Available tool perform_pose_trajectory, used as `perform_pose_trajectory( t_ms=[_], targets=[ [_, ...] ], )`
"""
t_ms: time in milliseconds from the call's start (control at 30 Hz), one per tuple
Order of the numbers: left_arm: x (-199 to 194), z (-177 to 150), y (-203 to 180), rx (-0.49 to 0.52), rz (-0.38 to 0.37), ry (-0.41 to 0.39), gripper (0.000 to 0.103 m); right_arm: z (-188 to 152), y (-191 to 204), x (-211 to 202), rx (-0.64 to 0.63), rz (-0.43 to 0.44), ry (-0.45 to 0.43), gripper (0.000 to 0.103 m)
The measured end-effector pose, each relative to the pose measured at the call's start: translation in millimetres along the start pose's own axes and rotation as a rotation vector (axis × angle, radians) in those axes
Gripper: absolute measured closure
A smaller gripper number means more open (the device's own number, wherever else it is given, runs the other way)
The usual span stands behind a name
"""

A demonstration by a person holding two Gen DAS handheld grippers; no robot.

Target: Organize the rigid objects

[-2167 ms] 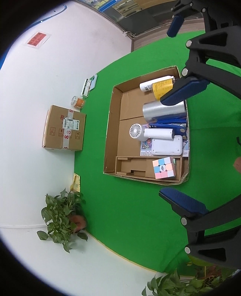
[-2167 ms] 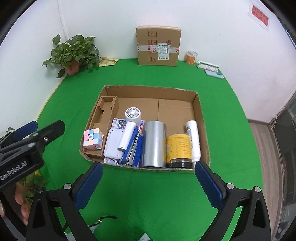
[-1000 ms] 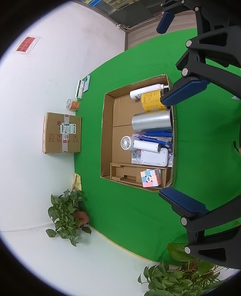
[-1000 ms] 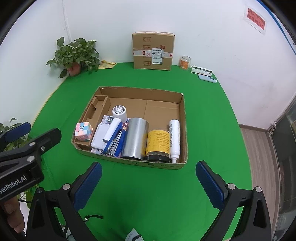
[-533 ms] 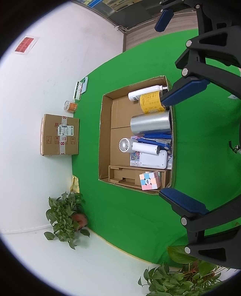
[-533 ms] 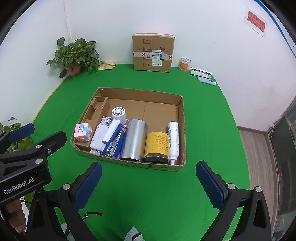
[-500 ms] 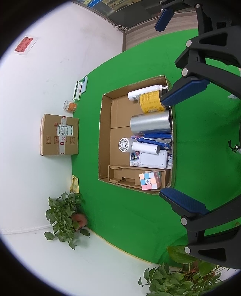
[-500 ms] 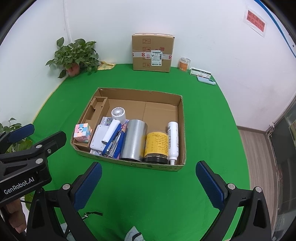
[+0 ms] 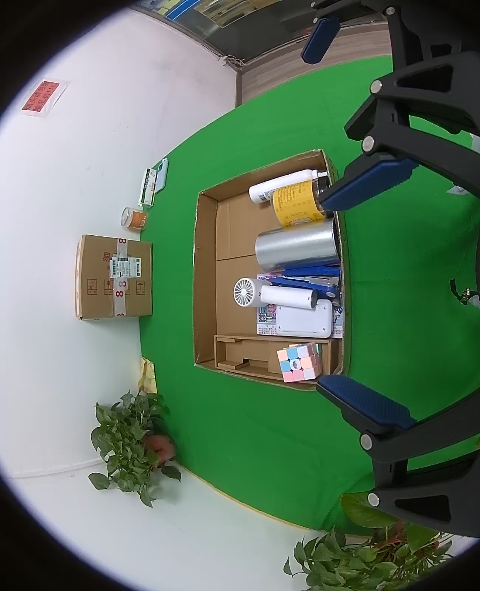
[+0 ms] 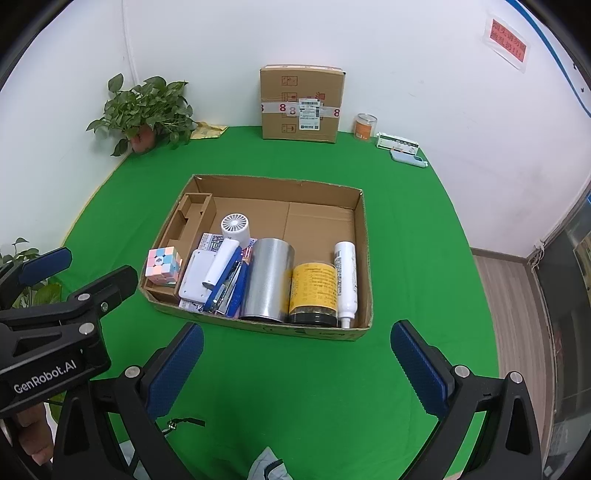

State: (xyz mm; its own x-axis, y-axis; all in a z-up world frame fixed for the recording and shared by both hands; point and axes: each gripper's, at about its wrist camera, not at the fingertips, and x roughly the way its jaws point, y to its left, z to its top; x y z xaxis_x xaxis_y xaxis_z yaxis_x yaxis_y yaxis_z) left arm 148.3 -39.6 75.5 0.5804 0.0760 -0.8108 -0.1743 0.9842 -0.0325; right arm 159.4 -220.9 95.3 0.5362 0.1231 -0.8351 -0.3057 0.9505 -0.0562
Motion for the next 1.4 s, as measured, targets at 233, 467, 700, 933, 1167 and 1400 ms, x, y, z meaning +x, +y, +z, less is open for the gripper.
perform_pose_trajectory(
  t_ms=[233, 467, 700, 933, 1167, 1400],
  targets=[
    [0, -3, 4, -0.002, 0.001, 0.008, 0.013, 0, 11, 3, -0.023, 0.008, 0.014, 0.001],
    [1, -8, 5, -0.003, 0.003, 0.022, 0.013, -2, 13, 7, -0.023, -0.004, 0.024, 0.001],
    [3, -7, 2, 0.007, -0.001, 0.026, 0.013, -3, 11, 7, -0.025, -0.006, 0.03, 0.001],
    [6, -5, 0, 0.009, -0.003, 0.029, 0.013, -2, 6, 11, -0.023, -0.014, 0.036, 0.001],
    [10, -4, 0, 0.004, 0.014, 0.03, 0.012, -1, 5, 13, -0.027, -0.015, 0.035, 0.001],
    [5, -2, -5, 0.029, 0.019, -0.024, 0.012, 4, -2, 17, -0.029, -0.022, 0.039, 0.001]
  ],
)
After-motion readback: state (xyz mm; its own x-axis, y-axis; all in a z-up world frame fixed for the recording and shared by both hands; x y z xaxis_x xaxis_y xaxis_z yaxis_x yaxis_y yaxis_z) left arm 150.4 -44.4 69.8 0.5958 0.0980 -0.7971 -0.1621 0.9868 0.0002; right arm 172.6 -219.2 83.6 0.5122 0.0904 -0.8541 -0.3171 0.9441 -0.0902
